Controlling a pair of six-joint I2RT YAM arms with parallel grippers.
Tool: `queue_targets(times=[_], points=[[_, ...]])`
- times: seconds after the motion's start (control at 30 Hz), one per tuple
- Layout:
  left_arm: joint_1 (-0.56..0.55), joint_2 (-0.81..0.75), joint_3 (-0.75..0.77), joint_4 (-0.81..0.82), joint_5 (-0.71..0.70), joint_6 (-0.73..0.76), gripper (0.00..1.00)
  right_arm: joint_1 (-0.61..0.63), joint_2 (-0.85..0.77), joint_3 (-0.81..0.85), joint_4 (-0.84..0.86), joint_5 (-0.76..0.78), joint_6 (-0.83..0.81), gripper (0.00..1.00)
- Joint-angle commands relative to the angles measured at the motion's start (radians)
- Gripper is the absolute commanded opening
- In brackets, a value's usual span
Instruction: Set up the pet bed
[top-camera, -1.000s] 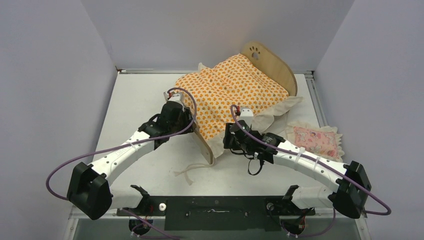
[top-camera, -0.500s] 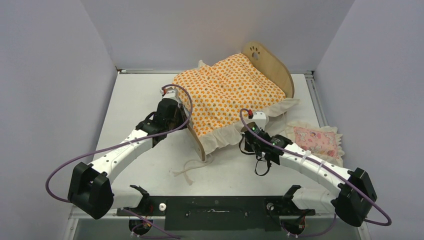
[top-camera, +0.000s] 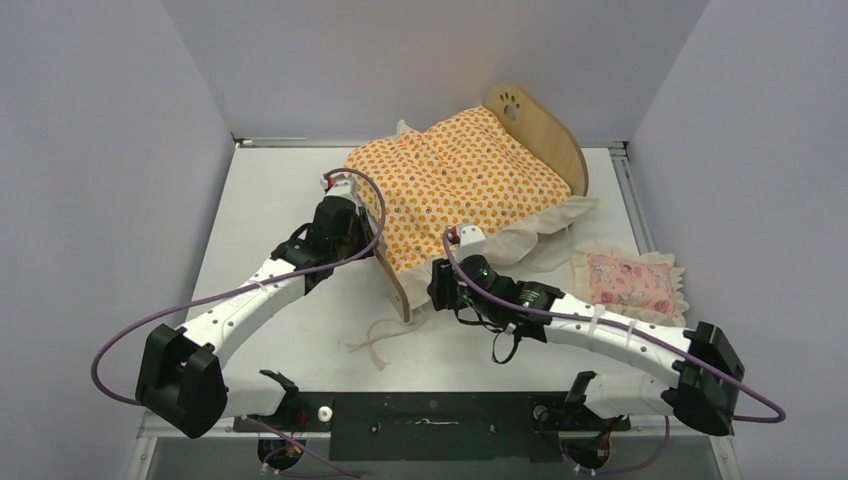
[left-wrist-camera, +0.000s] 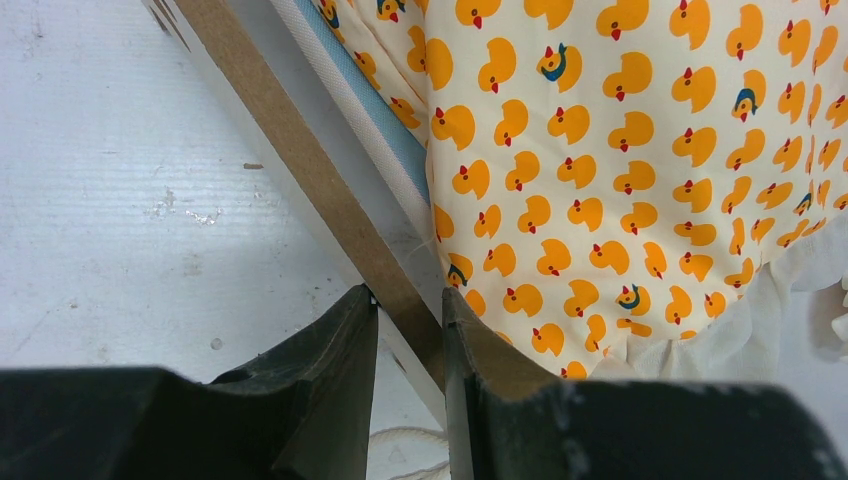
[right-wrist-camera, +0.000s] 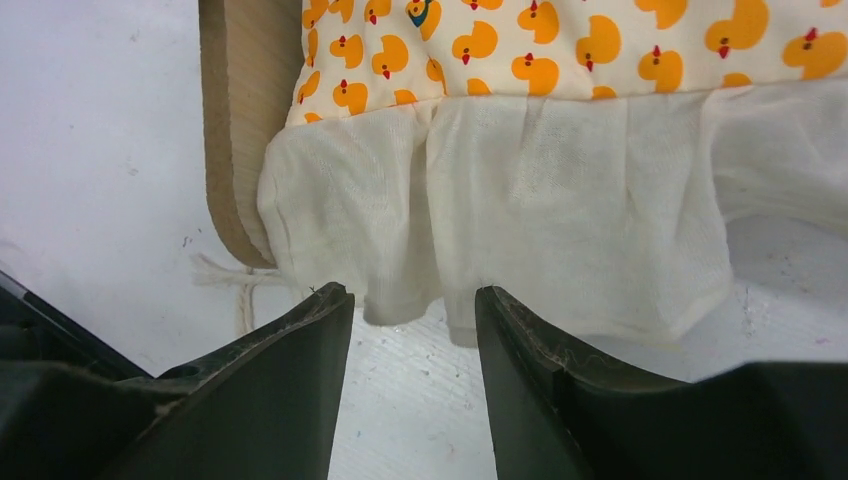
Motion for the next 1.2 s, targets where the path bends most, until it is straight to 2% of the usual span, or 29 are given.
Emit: queue_targets(times=[0.0,0.1,0.27,0.3,0.37,0.53,0.6,0.67,0.77,0.83,0.87,1.03,1.17], points=[[0.004,0.01,0.01,-0.023,0.013,0.061,0.18,0.009,0.098,0.08,0.098,0.025,-0.061,0.49],[0.004,0.014,0.015,-0.024,0.011,0.062,0.18,0.009,0.147,0.094,0.078,0.044,-0.077,0.46],[0.007,0.023,0.027,-0.032,-0.002,0.07,0.17,0.005,0.114,0.053,0.007,0.102,-0.097,0.1],[0.008,0.023,0.029,-0.032,-0.005,0.073,0.17,-0.001,0.093,0.04,-0.015,0.123,-0.101,0.06],[0.01,0.024,0.027,-0.034,-0.01,0.079,0.16,-0.025,0.051,0.012,-0.054,0.153,-0.108,0.05],[0.016,0.017,0.017,-0.027,-0.017,0.103,0.15,-0.128,-0.02,-0.044,-0.086,0.121,-0.123,0.06],[0.018,0.013,0.013,-0.02,-0.013,0.116,0.16,-0.136,-0.02,-0.045,-0.08,0.118,-0.132,0.09],[0.019,0.003,0.01,-0.014,-0.001,0.126,0.19,-0.136,-0.011,-0.029,-0.083,0.101,-0.138,0.19],[0.017,-0.015,0.006,-0.006,0.011,0.135,0.25,-0.128,-0.016,0.006,-0.093,0.064,-0.134,0.39],[0.017,-0.027,0.006,-0.006,0.02,0.137,0.33,-0.101,-0.039,0.022,-0.11,0.064,-0.124,0.5],[0.017,-0.032,0.006,-0.008,0.023,0.137,0.37,-0.086,-0.051,0.029,-0.119,0.069,-0.118,0.52],[0.016,-0.073,0.01,-0.037,0.028,0.139,0.57,0.004,-0.117,-0.015,-0.067,0.047,-0.082,0.5],[0.016,-0.104,0.04,-0.093,0.025,0.147,0.66,0.046,-0.086,-0.097,0.055,0.026,-0.004,0.48]])
